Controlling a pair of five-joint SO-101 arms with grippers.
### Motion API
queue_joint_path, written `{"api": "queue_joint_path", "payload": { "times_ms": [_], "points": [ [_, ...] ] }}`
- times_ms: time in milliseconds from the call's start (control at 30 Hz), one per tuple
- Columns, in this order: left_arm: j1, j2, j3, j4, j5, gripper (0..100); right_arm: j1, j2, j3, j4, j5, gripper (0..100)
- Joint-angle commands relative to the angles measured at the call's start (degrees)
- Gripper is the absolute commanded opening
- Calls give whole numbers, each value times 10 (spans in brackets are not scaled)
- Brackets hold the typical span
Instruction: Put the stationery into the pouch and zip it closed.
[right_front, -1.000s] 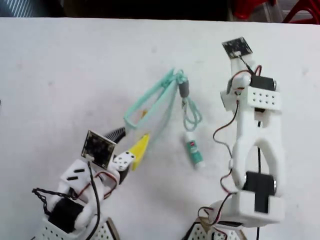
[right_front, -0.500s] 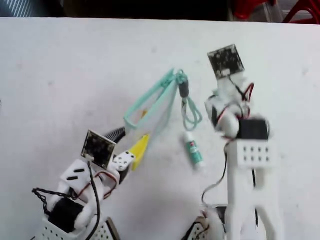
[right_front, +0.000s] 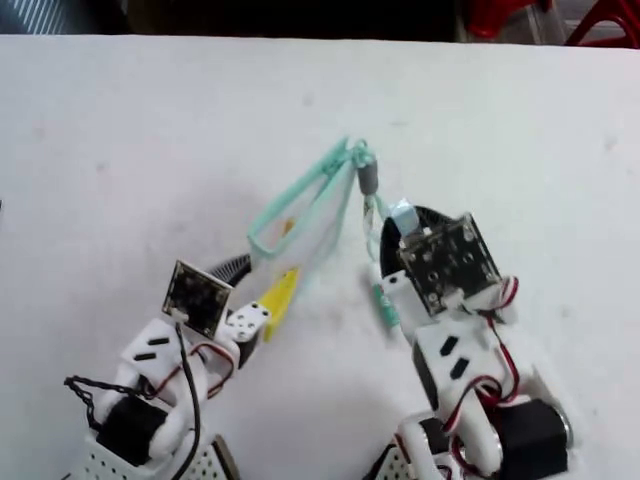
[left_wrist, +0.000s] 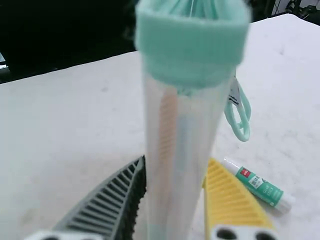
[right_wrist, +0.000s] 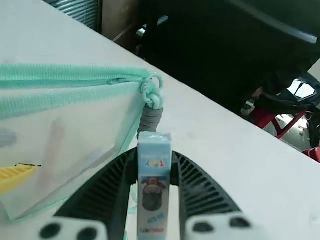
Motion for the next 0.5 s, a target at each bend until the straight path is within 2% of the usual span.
{"api": "queue_joint_path", "payload": {
  "times_ms": [0,467],
  "points": [
    [1,2,4,-18,4,188,23,-20,-24,3,0,17],
    [1,2,6,-25,5,188,32,-29,-23,3,-3,17]
  ]
}}
